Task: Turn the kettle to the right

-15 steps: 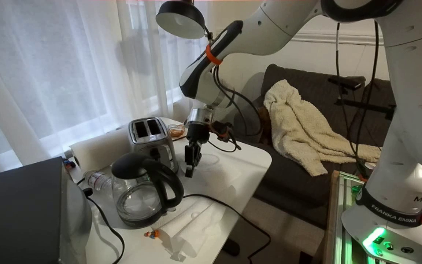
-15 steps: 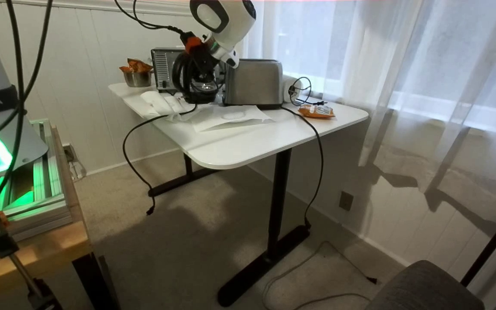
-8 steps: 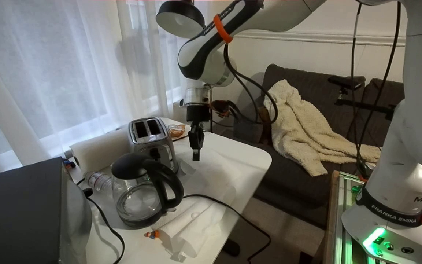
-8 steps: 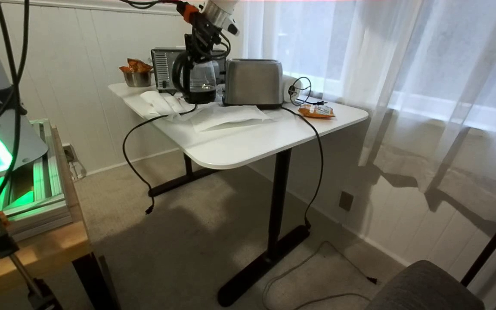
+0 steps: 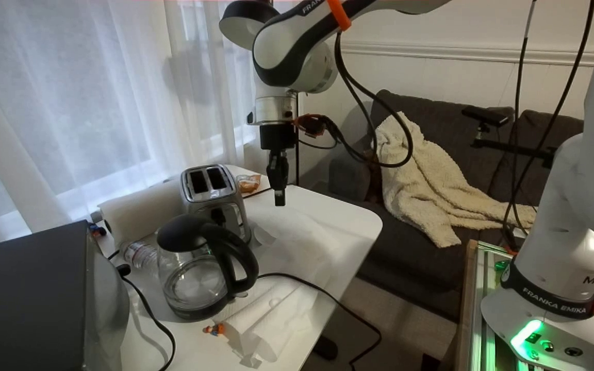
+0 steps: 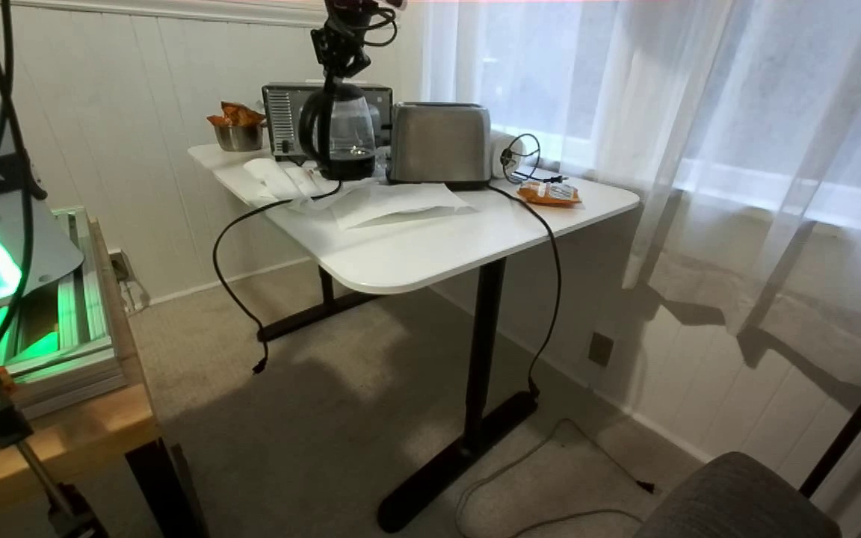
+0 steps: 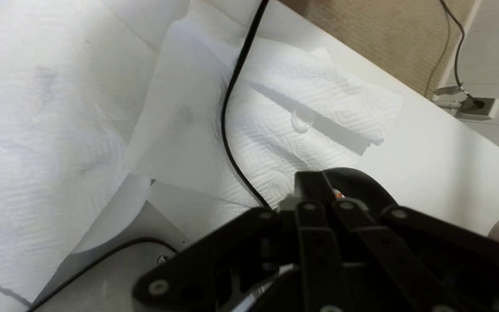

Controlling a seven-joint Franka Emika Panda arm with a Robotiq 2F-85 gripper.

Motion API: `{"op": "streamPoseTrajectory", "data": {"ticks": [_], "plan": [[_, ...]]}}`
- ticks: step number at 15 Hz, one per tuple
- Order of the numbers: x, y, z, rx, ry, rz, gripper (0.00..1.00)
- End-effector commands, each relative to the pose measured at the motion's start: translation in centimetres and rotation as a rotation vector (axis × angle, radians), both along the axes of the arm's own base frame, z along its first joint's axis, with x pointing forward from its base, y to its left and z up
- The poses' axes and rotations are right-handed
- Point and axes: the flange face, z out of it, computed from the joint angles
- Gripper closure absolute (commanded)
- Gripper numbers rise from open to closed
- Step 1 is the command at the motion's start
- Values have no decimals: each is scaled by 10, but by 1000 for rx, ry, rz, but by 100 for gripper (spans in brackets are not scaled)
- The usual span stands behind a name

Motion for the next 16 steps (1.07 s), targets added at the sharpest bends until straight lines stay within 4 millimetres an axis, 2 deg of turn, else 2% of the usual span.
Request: {"op": "streamPoseTrajectory", "data": {"ticks": [1,3,7,12,16], "plan": [[-17,8,30,-106,-33,-20,74],[-20,12,44,-140,-45,-30,67],[-25,12,72,-225,-82,-87,38],[-33,-6,103,-288,-106,-146,4],[-34,-41,119,-280,-89,-207,0]]}}
